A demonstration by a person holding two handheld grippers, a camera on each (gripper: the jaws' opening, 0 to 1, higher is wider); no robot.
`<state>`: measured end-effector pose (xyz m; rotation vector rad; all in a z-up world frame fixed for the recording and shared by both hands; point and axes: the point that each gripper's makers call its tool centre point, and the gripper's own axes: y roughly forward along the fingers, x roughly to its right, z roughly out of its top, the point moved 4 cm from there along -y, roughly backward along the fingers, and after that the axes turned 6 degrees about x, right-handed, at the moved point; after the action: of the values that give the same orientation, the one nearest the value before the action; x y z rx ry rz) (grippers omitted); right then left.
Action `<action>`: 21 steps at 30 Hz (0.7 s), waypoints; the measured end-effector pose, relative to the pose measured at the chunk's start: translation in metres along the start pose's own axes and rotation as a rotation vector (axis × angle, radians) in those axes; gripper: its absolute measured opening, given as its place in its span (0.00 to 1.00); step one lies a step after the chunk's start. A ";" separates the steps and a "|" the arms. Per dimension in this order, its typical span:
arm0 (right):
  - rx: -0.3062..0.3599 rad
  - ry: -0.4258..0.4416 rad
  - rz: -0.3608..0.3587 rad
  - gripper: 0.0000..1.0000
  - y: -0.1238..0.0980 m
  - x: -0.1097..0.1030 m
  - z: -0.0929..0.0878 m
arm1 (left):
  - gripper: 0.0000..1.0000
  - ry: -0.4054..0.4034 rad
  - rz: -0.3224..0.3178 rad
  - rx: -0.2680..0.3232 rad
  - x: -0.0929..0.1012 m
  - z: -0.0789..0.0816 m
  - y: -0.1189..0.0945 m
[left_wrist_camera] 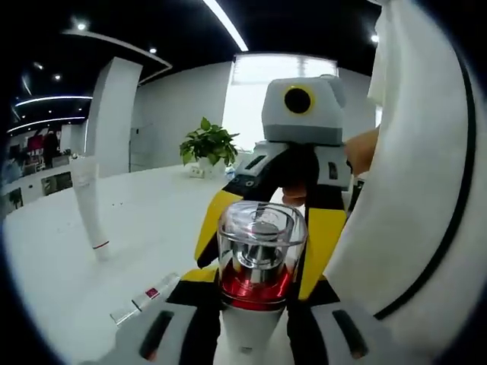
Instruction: Arrange the skincare products in the storage area until every visible bottle or jar stands upright without overlapping.
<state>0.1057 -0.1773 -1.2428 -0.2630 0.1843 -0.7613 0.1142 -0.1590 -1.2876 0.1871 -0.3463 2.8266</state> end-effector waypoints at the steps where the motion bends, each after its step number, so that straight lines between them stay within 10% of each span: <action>1: 0.004 0.000 0.002 0.26 -0.001 -0.001 0.000 | 0.32 -0.008 0.001 -0.009 0.000 -0.001 -0.001; 21: 0.062 0.092 0.018 0.33 0.004 0.004 -0.009 | 0.37 -0.205 0.142 -0.062 -0.002 -0.010 -0.043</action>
<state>0.1085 -0.1789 -1.2525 -0.1671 0.2495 -0.7605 0.1280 -0.1170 -1.2883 0.4585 -0.5103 2.9377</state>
